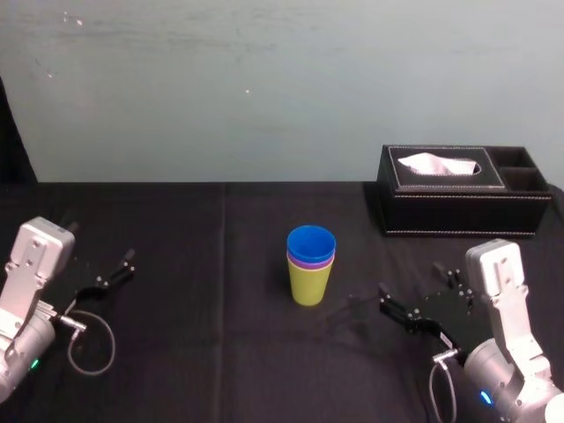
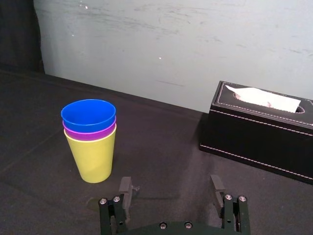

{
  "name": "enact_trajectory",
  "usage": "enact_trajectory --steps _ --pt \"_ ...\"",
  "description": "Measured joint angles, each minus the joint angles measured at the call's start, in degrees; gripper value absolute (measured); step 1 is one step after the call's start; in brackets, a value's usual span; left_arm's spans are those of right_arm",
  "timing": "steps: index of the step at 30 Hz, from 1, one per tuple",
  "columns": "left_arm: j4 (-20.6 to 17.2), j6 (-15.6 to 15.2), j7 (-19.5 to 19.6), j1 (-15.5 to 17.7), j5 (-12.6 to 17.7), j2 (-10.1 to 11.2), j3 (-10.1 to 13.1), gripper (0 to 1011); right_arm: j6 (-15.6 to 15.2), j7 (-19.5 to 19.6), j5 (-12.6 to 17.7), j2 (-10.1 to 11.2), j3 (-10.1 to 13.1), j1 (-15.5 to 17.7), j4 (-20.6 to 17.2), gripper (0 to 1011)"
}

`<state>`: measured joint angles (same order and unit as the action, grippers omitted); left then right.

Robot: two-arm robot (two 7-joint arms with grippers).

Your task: Stack the three plastic cups sequentially using one hand.

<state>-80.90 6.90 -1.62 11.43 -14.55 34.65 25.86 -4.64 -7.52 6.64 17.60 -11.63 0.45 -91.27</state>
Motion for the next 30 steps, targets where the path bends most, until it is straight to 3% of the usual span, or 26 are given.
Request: enact_trajectory --steps 30 --pt "0.0 0.0 0.0 0.0 0.0 0.0 0.0 1000 0.03 0.0 0.22 0.09 -0.07 -0.25 -0.05 1000"
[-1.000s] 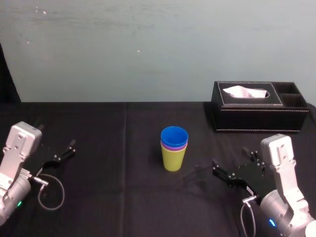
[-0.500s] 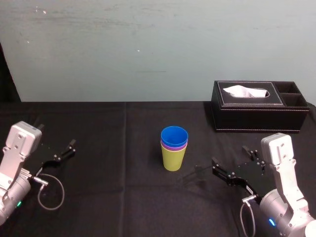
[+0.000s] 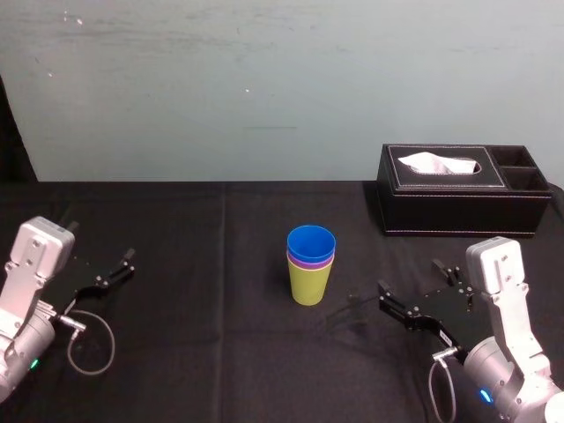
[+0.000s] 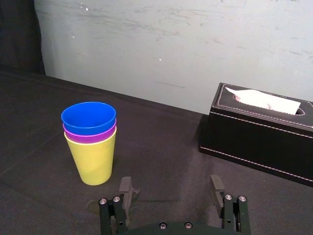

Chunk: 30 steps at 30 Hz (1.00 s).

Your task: Stack the three plastic cups sequentially using one hand.

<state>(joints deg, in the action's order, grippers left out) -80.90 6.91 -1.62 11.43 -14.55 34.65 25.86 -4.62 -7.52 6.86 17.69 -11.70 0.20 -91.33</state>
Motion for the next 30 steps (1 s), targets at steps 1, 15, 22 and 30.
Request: enact_trajectory --steps 1,15,22,30 --pt "0.0 0.0 0.0 0.0 0.0 0.0 0.0 1000 0.0 0.0 0.0 0.0 0.0 0.0 0.0 1000" --pt "0.0 0.0 0.0 0.0 0.0 0.0 0.0 1000 0.0 0.0 0.03 0.0 0.0 -0.02 0.0 1000" --pt "0.0 0.0 0.0 0.0 0.0 0.0 0.0 1000 0.0 0.0 0.03 0.0 0.0 -0.02 0.0 1000" --pt "0.0 0.0 0.0 -0.01 0.0 0.0 0.0 1000 0.0 0.0 0.03 0.0 0.0 -0.02 0.0 1000"
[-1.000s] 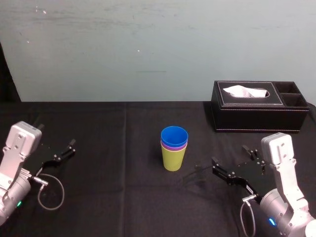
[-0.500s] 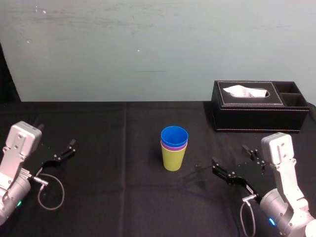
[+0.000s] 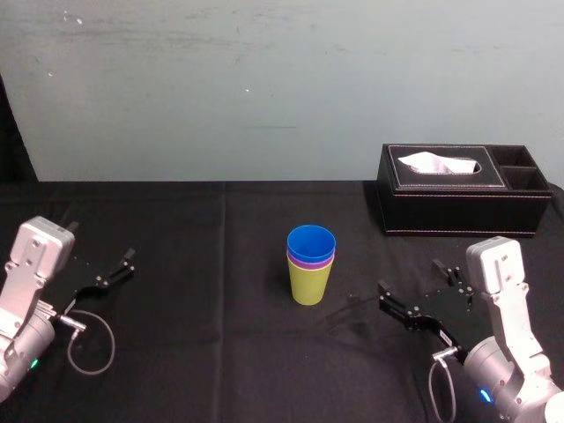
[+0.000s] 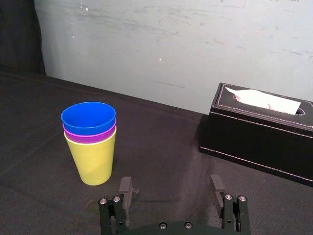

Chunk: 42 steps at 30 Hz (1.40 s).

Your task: Stack the three plastic cups sequentially using one hand.

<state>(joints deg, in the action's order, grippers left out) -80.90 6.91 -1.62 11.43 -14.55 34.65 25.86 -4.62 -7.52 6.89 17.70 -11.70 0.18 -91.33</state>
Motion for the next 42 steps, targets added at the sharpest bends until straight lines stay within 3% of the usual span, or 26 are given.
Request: enact_trajectory --steps 42 --pt "0.0 0.0 0.0 0.0 0.0 0.0 0.0 1000 0.0 0.0 0.0 0.0 0.0 0.0 0.0 1000"
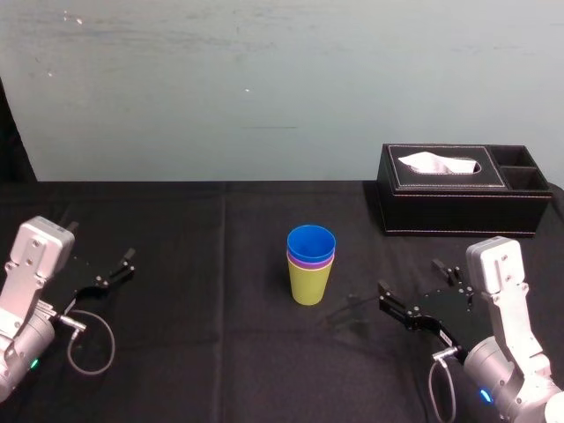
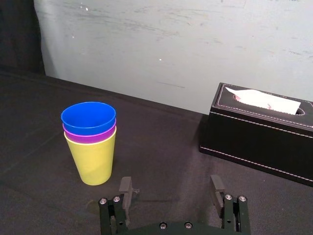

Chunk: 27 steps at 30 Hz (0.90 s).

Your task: Stack the three plastic cups sequentially using one hand.

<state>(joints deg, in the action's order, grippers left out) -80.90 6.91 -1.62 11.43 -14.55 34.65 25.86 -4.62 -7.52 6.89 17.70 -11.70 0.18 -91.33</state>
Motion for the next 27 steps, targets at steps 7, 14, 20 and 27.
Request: enact_trajectory --steps 7,14,20,27 --pt "0.0 0.0 0.0 0.0 0.0 0.0 0.0 1000 0.0 0.0 0.0 0.0 0.0 0.0 0.0 1000" --pt "0.0 0.0 0.0 0.0 0.0 0.0 0.0 1000 0.0 0.0 0.0 0.0 0.0 0.0 0.0 1000" --pt "0.0 0.0 0.0 0.0 0.0 0.0 0.0 1000 0.0 0.0 0.0 0.0 0.0 0.0 0.0 1000" --pt "0.0 0.0 0.0 0.0 0.0 0.0 0.0 1000 0.0 0.0 0.0 0.0 0.0 0.0 0.0 1000"
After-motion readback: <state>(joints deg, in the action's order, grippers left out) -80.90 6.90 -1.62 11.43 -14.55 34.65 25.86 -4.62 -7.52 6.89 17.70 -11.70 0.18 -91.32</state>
